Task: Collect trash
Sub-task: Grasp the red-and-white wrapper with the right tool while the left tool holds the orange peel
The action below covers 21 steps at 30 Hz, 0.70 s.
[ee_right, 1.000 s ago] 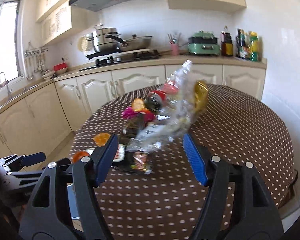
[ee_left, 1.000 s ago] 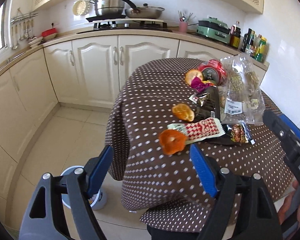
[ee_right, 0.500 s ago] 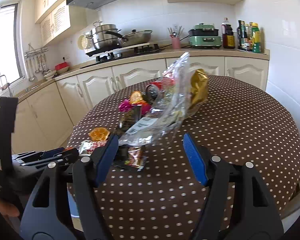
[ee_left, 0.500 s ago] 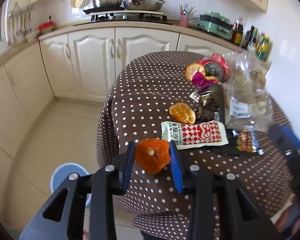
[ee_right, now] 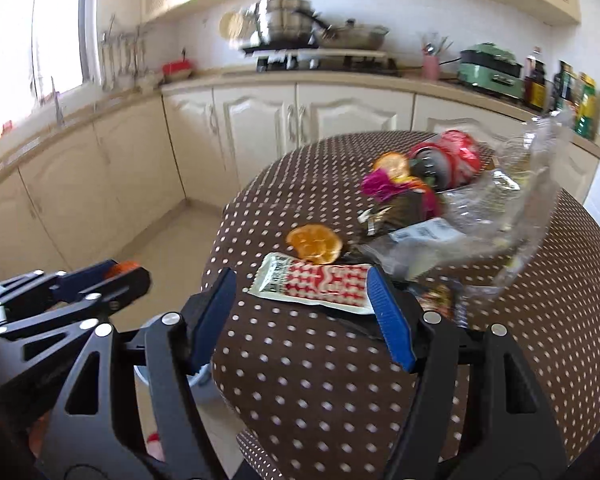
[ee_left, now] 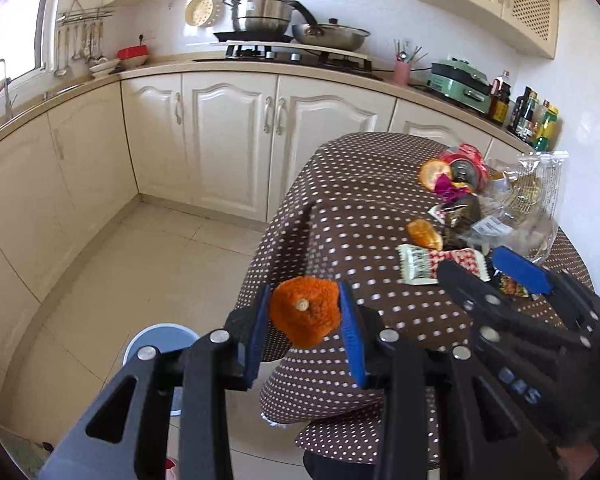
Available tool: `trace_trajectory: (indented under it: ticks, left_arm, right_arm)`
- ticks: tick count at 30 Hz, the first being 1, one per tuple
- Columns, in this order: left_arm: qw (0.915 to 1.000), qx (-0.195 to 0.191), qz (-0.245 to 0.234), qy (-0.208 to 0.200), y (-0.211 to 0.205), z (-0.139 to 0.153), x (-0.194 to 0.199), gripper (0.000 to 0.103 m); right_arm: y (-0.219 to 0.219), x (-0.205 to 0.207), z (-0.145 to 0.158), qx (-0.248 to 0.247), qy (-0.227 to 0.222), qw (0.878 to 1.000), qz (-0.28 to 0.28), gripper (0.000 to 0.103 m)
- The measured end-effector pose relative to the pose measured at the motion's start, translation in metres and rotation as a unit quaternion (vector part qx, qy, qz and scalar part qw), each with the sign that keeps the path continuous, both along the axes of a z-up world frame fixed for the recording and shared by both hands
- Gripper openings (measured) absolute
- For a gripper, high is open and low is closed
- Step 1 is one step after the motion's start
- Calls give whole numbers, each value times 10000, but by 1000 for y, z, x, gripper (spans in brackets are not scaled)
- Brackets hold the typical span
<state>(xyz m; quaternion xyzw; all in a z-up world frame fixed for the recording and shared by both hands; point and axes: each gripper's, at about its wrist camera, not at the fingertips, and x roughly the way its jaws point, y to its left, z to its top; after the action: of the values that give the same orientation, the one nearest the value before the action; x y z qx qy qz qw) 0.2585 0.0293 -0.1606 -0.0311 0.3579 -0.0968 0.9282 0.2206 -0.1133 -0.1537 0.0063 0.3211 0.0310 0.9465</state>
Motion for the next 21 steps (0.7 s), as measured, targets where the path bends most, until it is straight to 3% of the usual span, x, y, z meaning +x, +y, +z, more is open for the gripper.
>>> trace_trajectory:
  ticks: [3,7,11,21]
  left_arm:
    - [10000,-79,7,46,9,-4,1,34]
    - [9998,-158,-16,100,13,-9,3,34]
    - [9997,-213,-45,135,15,-13,5,34]
    - [9995,-277,-37,133,22,-11,0,34]
  right_arm:
    - [-3,18,-7,37,351,9994,-10,68]
    - [-1,29,-10,-277,426,9987,-100,73]
    - [5,37,-15,-539,548,9970,-22,71]
    - [17,15,-25,-715,264,9969,213,37]
